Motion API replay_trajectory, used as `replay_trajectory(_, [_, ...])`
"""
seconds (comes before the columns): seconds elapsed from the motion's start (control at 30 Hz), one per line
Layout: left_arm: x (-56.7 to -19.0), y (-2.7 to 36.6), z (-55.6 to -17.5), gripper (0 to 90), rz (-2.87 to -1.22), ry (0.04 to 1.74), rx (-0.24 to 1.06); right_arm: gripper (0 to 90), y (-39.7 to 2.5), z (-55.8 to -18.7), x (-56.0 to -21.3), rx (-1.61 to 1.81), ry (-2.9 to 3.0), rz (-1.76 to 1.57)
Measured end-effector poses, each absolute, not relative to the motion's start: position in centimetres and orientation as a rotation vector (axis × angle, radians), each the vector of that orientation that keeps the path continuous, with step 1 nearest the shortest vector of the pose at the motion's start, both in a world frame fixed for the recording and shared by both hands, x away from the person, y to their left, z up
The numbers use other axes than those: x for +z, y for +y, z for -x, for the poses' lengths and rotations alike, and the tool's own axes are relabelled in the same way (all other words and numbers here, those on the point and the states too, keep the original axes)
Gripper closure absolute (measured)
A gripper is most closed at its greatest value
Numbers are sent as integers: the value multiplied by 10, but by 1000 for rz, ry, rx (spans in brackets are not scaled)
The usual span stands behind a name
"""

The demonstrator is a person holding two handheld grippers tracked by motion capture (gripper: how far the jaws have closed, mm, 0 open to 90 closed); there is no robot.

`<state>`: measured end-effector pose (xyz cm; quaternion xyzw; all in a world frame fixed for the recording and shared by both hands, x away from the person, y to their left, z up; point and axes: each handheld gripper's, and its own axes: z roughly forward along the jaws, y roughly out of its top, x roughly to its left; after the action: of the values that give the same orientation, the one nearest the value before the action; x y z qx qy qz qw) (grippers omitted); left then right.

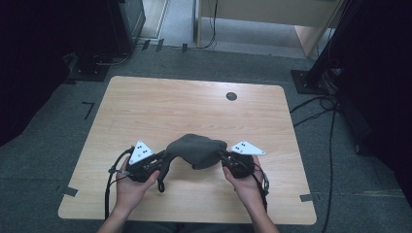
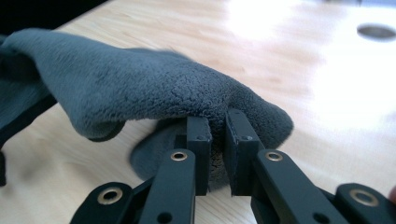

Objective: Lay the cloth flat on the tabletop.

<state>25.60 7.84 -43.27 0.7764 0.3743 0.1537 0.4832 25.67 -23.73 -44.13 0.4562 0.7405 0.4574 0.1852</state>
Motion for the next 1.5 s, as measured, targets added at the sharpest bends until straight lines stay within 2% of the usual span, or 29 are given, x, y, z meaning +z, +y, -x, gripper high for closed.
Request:
replay_trajectory(0.27, [-374,94,-230,818,-1762,747,303,818,-248,-223,-359,1464,2129,-1060])
replay_trajectory(0.33, [-354,104,-223,816,-1727,681,250,816,-250,-216,-345,1537,2176,-992])
replay_trajectory(0.4, [-351,106,-223,814,-1718,684,262,809,-250,-216,-342,1568,2195,-968])
replay_trajectory(0.43, [-359,109,-233,799,-1719,784,357,741,-248,-223,-346,1573,2206,-983])
replay_trajectory(0.47, [-368,108,-240,768,-1727,852,412,643,-244,-233,-356,1429,2110,-1083])
replay_trajectory(0.5, [-383,108,-250,721,-1725,960,504,621,-242,-240,-365,1310,2035,-1155])
replay_trajectory(0.53, [-401,109,-261,697,-1718,1055,540,600,-240,-249,-379,1188,1953,-1229])
replay_trajectory(0.63, [-434,117,-277,686,-1723,1157,475,585,-241,-264,-405,1120,1912,-1328])
replay_trajectory(0.7, [-452,123,-284,638,-1764,1189,473,541,-236,-267,-423,1167,2020,-1294])
replay_trajectory(0.87, [-452,126,-288,614,-1750,1168,410,507,-229,-270,-435,1207,2120,-1233])
replay_trajectory(0.93, [-458,121,-290,599,-1818,1118,311,478,-227,-277,-449,1193,2176,-1262])
replay_trajectory(0.97, [-467,111,-291,560,-1907,1083,258,469,-224,-281,-465,1175,2253,-1291])
replay_trajectory(1.03, [-472,106,-290,539,-1935,1079,257,464,-222,-281,-474,1150,2265,-1291])
replay_trajectory(1.07, [-476,102,-290,494,-1953,1084,255,467,-217,-280,-485,1129,2282,-1300])
replay_trajectory(1.13, [-483,95,-290,448,-1975,1112,268,471,-214,-279,-488,1151,2286,-1306])
replay_trajectory(1.2, [-491,91,-291,445,-2018,1142,337,495,-206,-273,-488,1276,2300,-1285])
replay_trajectory(1.27, [-498,89,-292,464,-2030,1158,349,489,-194,-266,-484,1403,2346,-1221])
replay_trajectory(1.33, [-501,89,-291,520,-2054,1143,368,455,-179,-261,-483,1451,2389,-1181])
replay_trajectory(1.4, [-502,88,-291,631,-2072,1146,420,406,-165,-260,-489,1411,2440,-1207])
replay_trajectory(1.43, [-502,89,-292,693,-2069,1147,433,435,-158,-260,-495,1351,2459,-1211])
replay_trajectory(1.47, [-502,95,-294,800,-2040,1165,409,578,-149,-260,-507,1197,2445,-1213])
replay_trajectory(1.5, [-502,95,-294,844,-2040,1165,409,578,-149,-260,-507,1197,2445,-1213])
